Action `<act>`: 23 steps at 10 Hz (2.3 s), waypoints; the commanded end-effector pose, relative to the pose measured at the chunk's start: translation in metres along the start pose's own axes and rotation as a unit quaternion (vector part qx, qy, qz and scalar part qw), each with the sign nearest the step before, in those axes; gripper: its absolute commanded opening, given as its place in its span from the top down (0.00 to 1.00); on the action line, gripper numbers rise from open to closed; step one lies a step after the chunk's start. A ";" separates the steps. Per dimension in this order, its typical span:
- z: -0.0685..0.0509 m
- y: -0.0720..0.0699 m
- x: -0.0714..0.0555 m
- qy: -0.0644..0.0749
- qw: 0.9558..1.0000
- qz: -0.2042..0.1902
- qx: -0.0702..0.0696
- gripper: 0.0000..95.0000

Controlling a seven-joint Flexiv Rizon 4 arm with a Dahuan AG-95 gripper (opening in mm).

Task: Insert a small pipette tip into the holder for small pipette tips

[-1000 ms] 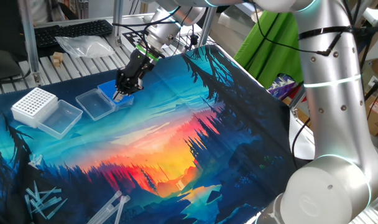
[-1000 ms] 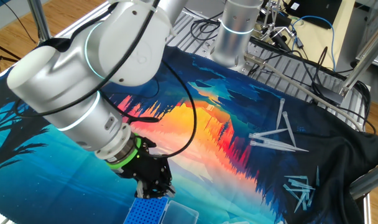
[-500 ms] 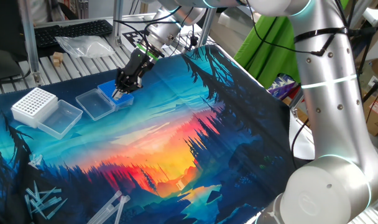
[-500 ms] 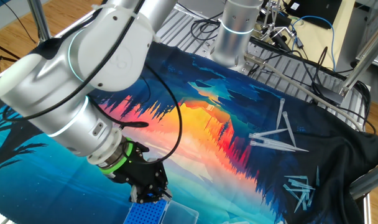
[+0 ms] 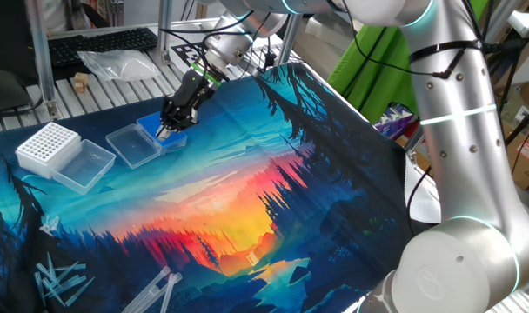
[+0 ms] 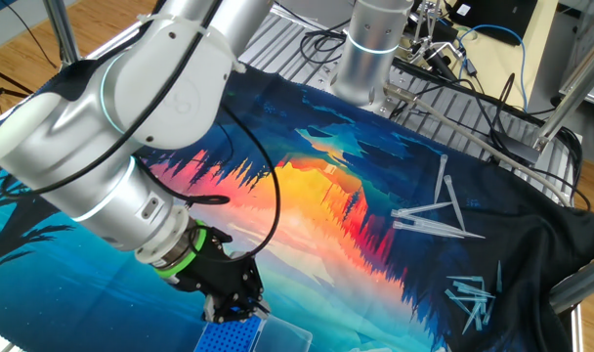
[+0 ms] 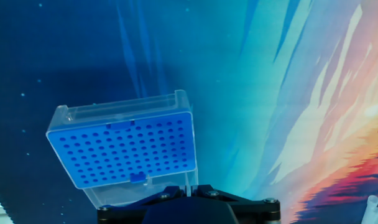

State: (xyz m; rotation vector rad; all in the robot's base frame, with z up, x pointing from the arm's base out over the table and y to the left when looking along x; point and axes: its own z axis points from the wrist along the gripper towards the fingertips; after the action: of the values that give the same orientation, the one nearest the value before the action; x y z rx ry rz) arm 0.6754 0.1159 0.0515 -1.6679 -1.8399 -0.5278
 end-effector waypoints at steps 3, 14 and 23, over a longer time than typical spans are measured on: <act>0.000 0.001 -0.004 0.007 1.000 0.011 0.016 1.00; 0.001 0.000 -0.004 0.012 0.999 0.028 0.035 0.60; 0.001 -0.001 -0.002 0.017 0.999 0.029 0.032 1.00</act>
State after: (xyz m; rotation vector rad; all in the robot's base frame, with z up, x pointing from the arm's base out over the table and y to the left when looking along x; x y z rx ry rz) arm 0.6738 0.1155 0.0499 -1.6539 -1.7594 -0.4656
